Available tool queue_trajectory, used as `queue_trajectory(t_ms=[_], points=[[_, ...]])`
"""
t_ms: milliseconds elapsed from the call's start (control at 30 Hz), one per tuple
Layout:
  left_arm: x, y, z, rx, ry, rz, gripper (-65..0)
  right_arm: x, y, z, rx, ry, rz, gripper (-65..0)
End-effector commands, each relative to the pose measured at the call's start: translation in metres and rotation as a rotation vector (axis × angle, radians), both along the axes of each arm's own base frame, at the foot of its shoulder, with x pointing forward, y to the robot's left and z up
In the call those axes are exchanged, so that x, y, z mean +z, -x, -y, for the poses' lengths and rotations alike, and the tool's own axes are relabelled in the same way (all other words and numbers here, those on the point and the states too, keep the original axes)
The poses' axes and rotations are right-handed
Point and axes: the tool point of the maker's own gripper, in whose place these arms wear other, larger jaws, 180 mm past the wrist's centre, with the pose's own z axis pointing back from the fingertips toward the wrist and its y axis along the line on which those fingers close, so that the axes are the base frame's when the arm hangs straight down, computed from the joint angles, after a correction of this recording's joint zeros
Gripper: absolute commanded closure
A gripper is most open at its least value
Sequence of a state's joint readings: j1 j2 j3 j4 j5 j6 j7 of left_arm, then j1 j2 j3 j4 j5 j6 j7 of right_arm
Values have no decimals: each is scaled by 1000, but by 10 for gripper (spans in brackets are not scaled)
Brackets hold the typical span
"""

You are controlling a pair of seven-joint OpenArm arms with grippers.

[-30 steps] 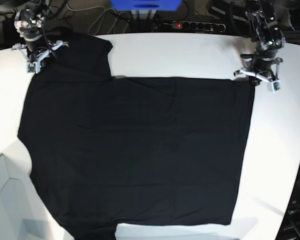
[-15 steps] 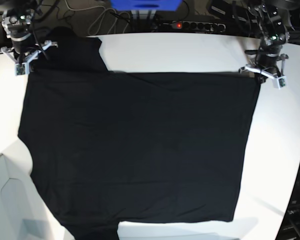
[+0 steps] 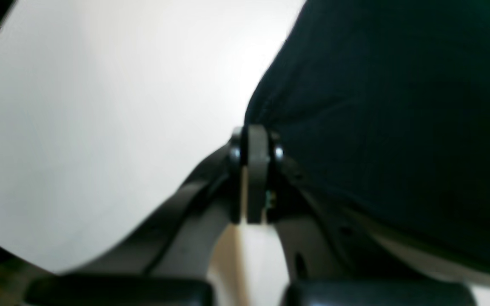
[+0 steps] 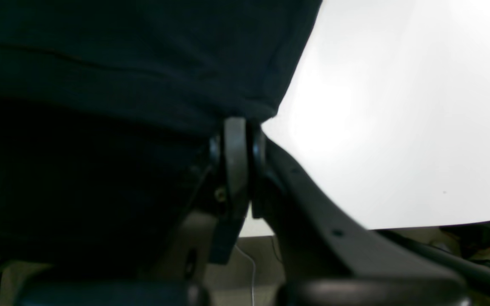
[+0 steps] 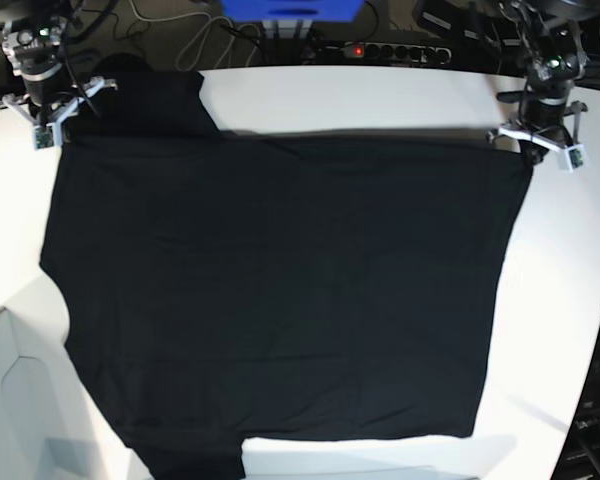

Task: Fold the T-shirt properly
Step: 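Lift the shoulder edge and pull it across the shirt toward the hem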

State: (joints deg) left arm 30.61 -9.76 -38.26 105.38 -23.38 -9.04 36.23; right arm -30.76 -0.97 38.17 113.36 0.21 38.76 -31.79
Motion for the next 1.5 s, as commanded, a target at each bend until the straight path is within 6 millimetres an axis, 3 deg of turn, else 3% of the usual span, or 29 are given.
queue_trajectory(t_ms=[0, 367, 600, 767, 967, 1100, 1467], points=[[13, -8, -5, -5, -32, 44, 0, 14, -15, -2, 36, 8, 59, 0], [30, -41, -3, -5, -25, 137, 0, 45, -75, -1, 35, 13, 224, 0], [60, -82, -3, -1, -22, 264, 0, 74, -122, -10, 71, 12, 346, 0], [75, -106, -5, 8, -10, 332, 0, 78, -156, -19, 119, 39, 359, 0], [67, -131, -14, 48, 46, 349, 0, 78, -204, -15, 104, 4, 379, 0], [57, -140, -17, 68, 79, 338, 0, 79, -226, -6, 100, -13, 384, 0], [46, -157, 4, 11, 108, 312, 0, 86, -256, 9, 93, -33, 396, 0]])
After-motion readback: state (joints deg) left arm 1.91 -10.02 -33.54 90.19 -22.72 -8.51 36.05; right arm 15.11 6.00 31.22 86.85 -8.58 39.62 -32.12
